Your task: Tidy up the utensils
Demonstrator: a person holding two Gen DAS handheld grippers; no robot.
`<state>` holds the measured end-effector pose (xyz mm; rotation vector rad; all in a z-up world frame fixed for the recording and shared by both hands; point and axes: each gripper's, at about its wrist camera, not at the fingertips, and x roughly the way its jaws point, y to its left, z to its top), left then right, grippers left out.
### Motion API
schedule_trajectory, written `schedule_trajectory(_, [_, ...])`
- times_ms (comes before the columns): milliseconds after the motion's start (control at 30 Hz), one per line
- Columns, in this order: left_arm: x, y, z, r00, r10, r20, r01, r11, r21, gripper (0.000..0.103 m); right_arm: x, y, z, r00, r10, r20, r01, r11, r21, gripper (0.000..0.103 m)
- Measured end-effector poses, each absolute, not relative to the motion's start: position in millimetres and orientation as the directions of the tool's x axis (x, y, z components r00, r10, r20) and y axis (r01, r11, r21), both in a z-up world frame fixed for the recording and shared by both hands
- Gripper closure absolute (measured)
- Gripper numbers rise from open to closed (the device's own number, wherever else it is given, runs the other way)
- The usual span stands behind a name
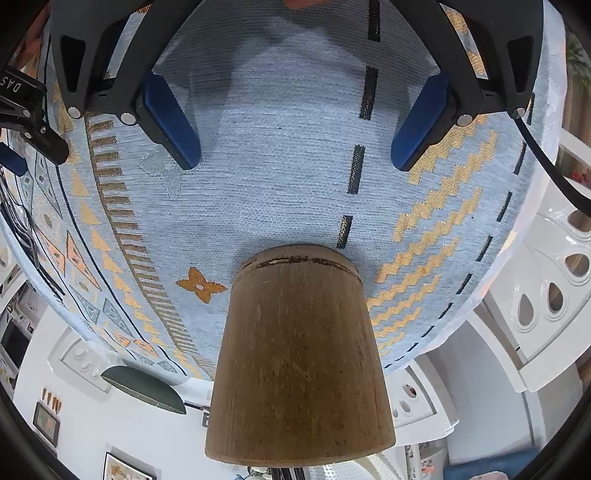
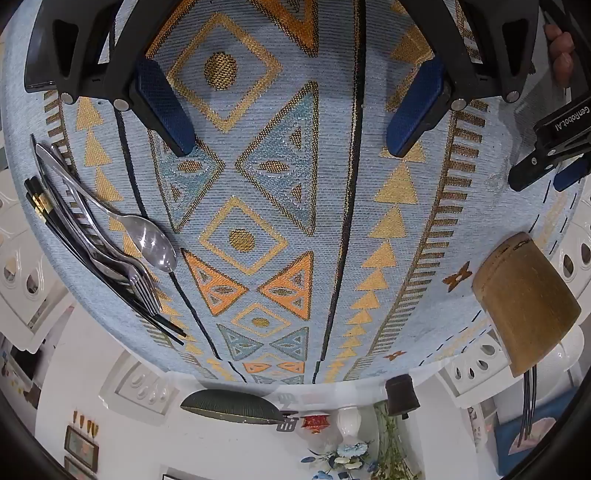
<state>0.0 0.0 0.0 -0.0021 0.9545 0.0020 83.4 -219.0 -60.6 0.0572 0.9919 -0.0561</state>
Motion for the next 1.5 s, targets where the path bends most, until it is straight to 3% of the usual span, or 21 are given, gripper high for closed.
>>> schedule_trajectory(1500, [-0.9, 2.5, 0.1, 0.582, -0.011, -0.813, -0.002, 1.000, -0.015, 0.000, 78.9, -215.4, -58.9, 0.580, -0.055, -0.813, 0.119, 0.993, 0.018, 0.000])
